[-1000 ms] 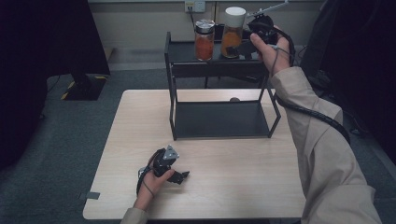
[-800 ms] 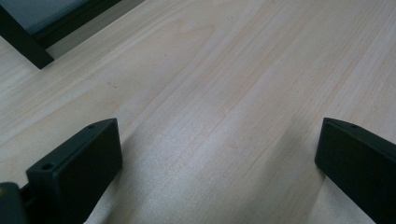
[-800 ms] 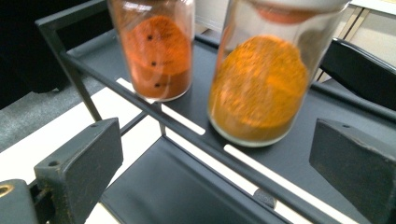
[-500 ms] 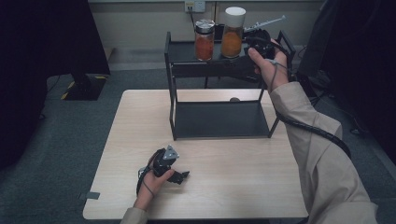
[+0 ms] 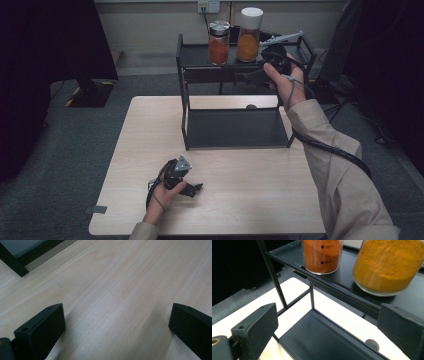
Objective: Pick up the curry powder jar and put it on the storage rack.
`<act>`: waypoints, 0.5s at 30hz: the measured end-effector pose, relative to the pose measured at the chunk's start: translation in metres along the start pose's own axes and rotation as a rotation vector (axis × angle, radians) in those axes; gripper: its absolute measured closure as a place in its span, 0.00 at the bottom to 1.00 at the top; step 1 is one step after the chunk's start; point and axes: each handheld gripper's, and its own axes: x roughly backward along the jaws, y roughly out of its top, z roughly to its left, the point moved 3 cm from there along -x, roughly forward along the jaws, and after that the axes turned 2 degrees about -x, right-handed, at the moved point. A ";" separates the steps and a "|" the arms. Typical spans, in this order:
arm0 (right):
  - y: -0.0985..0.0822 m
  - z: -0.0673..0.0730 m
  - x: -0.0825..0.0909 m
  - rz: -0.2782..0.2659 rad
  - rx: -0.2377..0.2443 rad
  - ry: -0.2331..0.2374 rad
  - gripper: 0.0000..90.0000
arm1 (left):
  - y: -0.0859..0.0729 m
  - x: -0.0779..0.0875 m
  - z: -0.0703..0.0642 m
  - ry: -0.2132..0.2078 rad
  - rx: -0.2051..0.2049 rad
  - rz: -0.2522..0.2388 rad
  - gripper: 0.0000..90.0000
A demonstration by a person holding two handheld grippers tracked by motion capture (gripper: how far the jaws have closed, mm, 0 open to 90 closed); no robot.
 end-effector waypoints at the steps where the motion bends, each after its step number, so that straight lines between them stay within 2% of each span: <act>1: -0.002 0.000 0.000 0.003 0.002 -0.002 0.03 | 0.000 0.000 0.000 0.000 0.001 0.000 0.00; 15: -0.028 -0.001 -0.001 0.012 -0.028 0.000 0.03 | 0.000 0.000 0.000 0.000 0.000 0.000 0.00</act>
